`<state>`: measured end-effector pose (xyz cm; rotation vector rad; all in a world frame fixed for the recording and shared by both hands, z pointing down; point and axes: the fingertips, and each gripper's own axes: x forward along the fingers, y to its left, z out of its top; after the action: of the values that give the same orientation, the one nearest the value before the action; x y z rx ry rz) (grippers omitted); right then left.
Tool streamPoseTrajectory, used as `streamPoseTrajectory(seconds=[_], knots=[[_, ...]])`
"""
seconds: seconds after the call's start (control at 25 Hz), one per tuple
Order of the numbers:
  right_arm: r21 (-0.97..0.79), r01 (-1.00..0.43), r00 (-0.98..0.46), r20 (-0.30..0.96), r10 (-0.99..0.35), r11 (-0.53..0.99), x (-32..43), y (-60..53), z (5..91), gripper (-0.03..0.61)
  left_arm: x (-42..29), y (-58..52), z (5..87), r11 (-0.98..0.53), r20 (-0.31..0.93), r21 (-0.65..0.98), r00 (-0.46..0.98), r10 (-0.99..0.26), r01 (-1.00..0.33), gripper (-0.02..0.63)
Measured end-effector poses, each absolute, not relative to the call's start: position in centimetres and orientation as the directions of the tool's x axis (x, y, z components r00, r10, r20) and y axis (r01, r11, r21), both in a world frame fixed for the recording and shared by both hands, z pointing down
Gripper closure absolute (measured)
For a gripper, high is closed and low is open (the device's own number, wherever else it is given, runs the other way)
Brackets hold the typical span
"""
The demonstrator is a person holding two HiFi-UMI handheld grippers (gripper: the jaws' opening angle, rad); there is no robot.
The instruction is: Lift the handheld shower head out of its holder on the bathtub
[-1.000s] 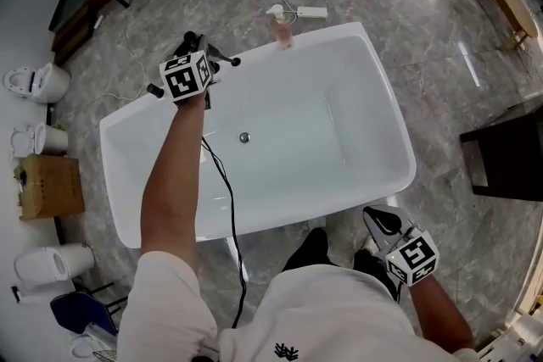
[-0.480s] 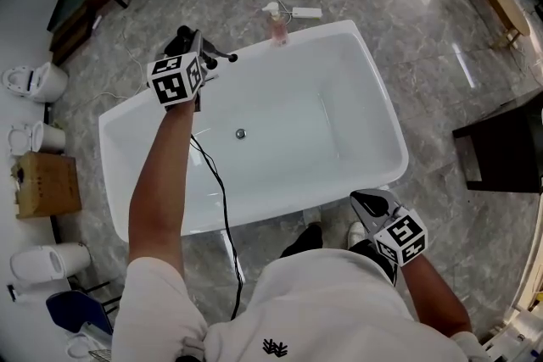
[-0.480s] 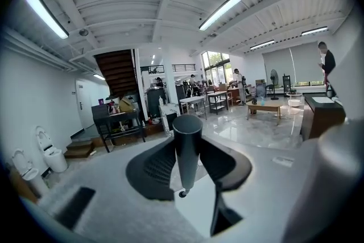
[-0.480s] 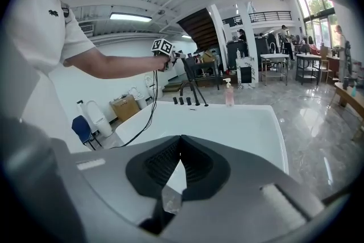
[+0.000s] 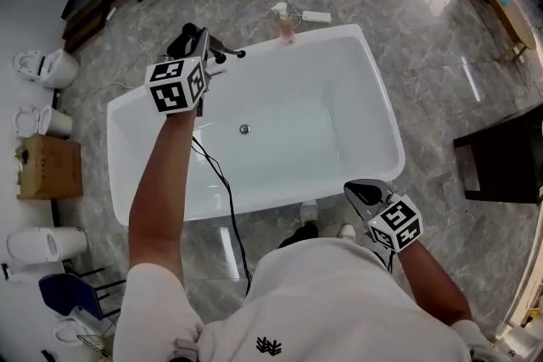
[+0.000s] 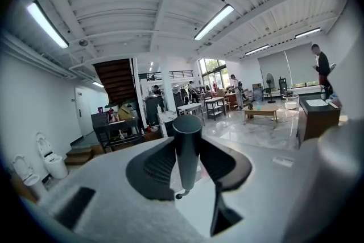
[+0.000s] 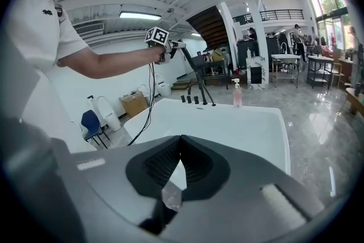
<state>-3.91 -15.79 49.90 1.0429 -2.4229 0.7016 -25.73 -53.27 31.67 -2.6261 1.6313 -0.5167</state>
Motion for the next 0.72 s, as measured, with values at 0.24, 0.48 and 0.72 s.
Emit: streamPoseTrajectory(seconds=[0.24,0.48,0.72], knots=[[-0.294,-0.725,-0.66,0.554,-0.507,0.623,-2.7,-13.9,50.3,0.565,-24.5,-48.7,28.9,-0.464,0.251,-0.195,0.413,-0.875,-0.864,0.474],[-0.298,-0.696,-0.682,0.559,-0.472,0.653,-1.9,-12.2,50.5,0.565,-23.4,-44.1,26.5,-0.464,0.231,-0.215,0.417,-0.879,-0.859,0.474],[-0.292,-0.665,-0.702,0.558,-0.442,0.687,-0.7,-10.0,50.5,0.565,-22.4,-39.2,23.8,-0.445,0.19,-0.23,0.408,-0.893,-0.866,0.474]])
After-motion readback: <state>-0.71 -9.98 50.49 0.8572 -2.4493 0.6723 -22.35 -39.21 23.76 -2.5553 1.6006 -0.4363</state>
